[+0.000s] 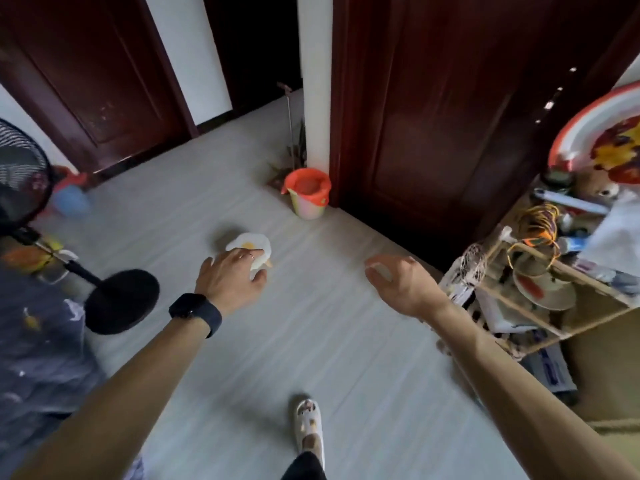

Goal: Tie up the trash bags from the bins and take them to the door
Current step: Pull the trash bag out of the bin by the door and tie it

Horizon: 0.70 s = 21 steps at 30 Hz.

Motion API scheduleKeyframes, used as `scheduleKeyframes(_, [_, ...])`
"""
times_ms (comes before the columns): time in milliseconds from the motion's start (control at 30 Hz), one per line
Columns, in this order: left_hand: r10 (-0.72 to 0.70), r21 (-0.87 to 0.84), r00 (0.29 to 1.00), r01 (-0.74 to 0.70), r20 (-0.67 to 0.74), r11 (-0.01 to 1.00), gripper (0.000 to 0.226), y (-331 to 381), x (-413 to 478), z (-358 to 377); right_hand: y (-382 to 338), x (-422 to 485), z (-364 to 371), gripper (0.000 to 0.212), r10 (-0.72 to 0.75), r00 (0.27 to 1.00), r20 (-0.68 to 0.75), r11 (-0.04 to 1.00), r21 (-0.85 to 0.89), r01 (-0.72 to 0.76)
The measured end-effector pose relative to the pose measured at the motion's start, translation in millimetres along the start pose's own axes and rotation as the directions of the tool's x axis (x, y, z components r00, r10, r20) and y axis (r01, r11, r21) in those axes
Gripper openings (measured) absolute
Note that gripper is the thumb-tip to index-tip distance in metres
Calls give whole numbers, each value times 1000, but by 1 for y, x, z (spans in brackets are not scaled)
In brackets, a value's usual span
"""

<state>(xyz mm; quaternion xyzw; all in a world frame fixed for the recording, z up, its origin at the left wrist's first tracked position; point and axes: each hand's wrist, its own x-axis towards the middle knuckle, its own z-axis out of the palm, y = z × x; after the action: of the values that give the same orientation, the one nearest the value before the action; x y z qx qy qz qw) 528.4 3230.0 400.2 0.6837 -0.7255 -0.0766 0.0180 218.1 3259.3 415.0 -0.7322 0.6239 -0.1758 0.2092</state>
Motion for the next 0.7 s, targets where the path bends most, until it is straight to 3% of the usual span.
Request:
scheduleKeyframes(200, [0,-27,1000,0,23,1000,45,-40,174,-28,-18,158,-8,32,60,998,14,998,-12,-59])
scheduleKeyframes(300, [20,-53,1000,-19,10,998,50,-49,252,-40,-19,237,-13,47,68,998,-7,998,9,-68])
scheduleKeyframes(467, [31,-55,999,-29,30,998,50,-68,382,-38,0,373,-2,26,103,994,19,994,32,-104])
scheduleKeyframes(700, [5,-16,998,-4,69,1000,51,-104,574,-36,23,575,17,22,89,993,75,995,43,-93])
